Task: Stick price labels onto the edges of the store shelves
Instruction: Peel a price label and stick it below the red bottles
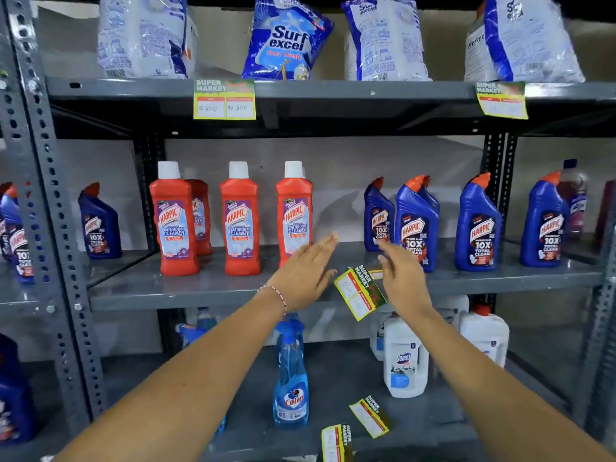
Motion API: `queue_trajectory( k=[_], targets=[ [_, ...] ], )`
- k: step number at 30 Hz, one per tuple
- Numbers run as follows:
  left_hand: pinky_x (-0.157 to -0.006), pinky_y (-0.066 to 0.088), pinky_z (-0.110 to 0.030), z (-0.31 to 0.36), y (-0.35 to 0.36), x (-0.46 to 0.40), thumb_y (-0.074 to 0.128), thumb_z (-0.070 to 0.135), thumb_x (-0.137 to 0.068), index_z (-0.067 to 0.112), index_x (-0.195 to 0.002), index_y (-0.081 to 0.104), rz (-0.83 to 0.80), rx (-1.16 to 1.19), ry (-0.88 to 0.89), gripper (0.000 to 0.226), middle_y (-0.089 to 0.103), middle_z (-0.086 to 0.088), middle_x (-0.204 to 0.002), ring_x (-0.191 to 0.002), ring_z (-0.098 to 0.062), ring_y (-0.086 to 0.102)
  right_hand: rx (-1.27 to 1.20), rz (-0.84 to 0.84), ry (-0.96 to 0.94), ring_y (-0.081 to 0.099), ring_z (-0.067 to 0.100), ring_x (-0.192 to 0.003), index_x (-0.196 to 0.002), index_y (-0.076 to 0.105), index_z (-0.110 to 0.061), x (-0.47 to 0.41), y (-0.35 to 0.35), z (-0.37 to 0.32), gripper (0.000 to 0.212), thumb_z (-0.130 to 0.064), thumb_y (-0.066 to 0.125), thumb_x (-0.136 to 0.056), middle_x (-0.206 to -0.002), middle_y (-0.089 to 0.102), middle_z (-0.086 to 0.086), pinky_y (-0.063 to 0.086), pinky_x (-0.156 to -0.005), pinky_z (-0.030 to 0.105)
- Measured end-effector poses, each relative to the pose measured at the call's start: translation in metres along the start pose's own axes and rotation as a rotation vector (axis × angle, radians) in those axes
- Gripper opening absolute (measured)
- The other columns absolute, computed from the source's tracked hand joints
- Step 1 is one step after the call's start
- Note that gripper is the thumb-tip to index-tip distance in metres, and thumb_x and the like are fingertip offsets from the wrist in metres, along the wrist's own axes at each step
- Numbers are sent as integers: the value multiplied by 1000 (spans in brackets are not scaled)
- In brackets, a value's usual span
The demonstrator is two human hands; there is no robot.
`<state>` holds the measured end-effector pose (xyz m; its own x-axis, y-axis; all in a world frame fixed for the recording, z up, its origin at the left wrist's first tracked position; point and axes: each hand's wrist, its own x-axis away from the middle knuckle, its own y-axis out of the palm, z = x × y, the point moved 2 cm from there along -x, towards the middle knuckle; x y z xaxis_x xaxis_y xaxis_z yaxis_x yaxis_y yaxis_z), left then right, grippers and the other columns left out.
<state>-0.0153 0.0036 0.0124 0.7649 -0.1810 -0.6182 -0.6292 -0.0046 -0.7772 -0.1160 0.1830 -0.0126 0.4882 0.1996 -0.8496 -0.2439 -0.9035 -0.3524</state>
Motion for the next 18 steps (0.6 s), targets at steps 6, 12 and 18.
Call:
queue_trajectory(
  k=[6,12,18],
  targets=[
    [-97,52,-38,20,35,-13,55,17,-97,12,-132,59,-34,313,-132,36,69,-11,-127,-111,-29,67,-158,-7,252,67,16,-78,-105,71,-4,46,3,31,23,7,63,-86,-94,73,12,55,-82,26],
    [-71,55,-18,27,54,-34,75,10,-82,12,-109,74,118,642,-415,27,78,-11,-95,-69,3,64,-440,-65,485,67,4,-80,-97,68,-21,55,12,42,20,-10,75,-83,-90,71,-4,53,-73,15],
    [-72,53,-28,38,55,-24,78,13,-81,9,-93,78,161,621,-517,13,79,-7,-88,-70,-9,63,-573,-80,527,68,-3,-75,-98,72,-11,55,16,51,16,-5,74,-84,-88,74,-3,54,-76,17]
  ],
)
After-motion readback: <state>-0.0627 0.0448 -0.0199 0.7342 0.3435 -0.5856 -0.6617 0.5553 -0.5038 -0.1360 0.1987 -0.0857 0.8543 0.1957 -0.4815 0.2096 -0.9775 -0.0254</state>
